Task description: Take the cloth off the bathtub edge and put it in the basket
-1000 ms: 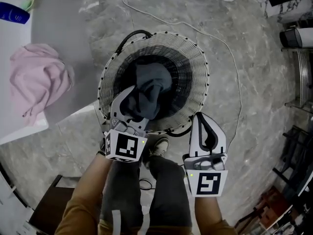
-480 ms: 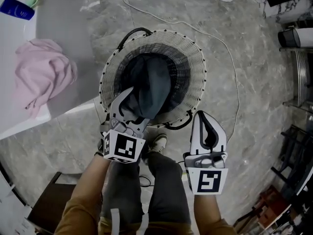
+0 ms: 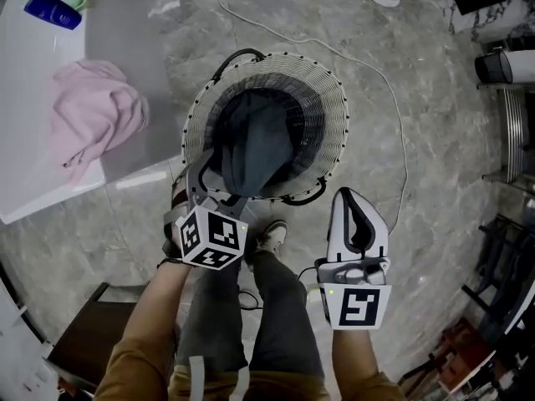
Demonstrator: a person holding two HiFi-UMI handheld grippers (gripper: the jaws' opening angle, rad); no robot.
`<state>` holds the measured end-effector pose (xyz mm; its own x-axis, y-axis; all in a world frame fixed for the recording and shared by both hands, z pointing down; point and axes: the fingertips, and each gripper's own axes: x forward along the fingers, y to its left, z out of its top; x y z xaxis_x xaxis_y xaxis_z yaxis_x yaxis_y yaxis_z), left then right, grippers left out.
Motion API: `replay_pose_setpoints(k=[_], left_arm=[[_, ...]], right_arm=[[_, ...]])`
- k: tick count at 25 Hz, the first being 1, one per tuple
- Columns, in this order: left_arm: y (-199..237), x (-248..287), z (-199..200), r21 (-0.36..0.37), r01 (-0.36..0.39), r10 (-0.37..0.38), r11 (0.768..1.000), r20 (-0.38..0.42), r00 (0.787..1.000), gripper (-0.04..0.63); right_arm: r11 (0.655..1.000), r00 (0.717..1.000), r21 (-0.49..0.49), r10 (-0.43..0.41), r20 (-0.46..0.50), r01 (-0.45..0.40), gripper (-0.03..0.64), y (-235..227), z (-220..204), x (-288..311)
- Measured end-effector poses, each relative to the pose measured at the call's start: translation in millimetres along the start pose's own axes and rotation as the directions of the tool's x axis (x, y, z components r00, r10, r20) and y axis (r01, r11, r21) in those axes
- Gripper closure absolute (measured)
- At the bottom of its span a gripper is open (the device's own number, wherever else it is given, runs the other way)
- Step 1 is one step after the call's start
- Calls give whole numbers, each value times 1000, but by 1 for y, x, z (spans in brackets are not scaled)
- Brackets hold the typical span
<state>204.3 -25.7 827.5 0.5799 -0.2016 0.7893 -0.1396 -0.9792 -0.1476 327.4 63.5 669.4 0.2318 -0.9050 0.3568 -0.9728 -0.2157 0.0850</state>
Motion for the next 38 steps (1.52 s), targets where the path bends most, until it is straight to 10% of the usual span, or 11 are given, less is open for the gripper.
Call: replay_pose_setpoints(k=[5, 14, 24, 38], left_arm=[[-8, -9, -15, 4, -2, 3, 1000, -84, 996, 213], [3, -48, 25, -173, -39, 47, 984, 38, 998, 247], [12, -105, 93, -192, -104, 137, 976, 167, 977, 583], [17, -219, 185, -189, -98, 166, 977, 390, 905, 589]], right_arm=[[1000, 1000, 12, 15, -2, -15, 611, -1, 8, -5], [999, 999, -2, 35, -15, -35, 611, -9, 36, -15], [999, 999, -15, 39, 36, -39, 611, -18, 98, -36], [999, 993, -24, 45, 107, -43, 611, -14, 177, -90]])
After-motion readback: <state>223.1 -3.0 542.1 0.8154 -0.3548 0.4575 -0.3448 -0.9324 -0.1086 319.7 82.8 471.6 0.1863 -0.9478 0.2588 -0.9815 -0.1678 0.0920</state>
